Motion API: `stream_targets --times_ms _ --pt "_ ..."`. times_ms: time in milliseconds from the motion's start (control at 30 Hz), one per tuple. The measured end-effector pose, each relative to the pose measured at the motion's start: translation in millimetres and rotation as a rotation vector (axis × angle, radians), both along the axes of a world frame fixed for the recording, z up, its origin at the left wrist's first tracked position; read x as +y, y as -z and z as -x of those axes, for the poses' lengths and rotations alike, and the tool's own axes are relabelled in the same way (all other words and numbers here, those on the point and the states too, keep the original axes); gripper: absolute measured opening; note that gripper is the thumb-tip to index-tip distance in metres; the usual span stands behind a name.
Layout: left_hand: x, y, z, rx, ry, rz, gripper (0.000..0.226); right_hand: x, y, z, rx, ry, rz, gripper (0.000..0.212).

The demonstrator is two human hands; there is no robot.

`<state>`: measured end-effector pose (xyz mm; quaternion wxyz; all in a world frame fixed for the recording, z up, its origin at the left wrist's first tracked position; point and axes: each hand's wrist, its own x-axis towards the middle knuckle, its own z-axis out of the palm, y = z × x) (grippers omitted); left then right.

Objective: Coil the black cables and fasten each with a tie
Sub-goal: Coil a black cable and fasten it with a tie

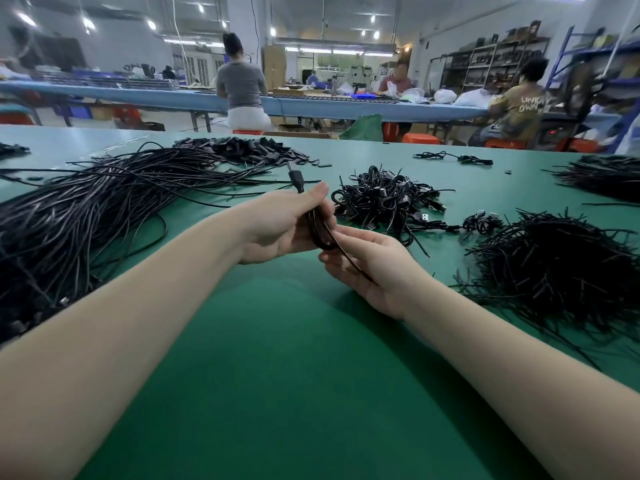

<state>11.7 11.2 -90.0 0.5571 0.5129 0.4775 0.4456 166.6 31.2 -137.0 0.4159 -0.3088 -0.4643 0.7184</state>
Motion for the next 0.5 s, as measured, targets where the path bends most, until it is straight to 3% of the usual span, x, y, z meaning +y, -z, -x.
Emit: stream_targets --times_ms 100,300,400,500 --pt "0.0 1.1 -0.7 0.283 -0.083 -0.052 0.041 1.1 0.7 -1.4 -0.009 0.013 -0.023 0.016" --pt "3.0 8.0 -13.1 -0.056 -0.098 -0.149 0.042 0.0 -1.1 -1.3 -0.105 -0.077 -0.103 0.009" --pt "4.1 12.8 -18.5 -0.038 -0.117 -0.169 0.042 -2.8 -4.5 -2.9 -0.172 -0.200 -0.144 0.029" --pt "3.9 19.7 -23.5 0.044 -0.115 -0.174 0.042 -7.1 -1.9 -0.7 -0.386 -0.190 -0.386 0.025"
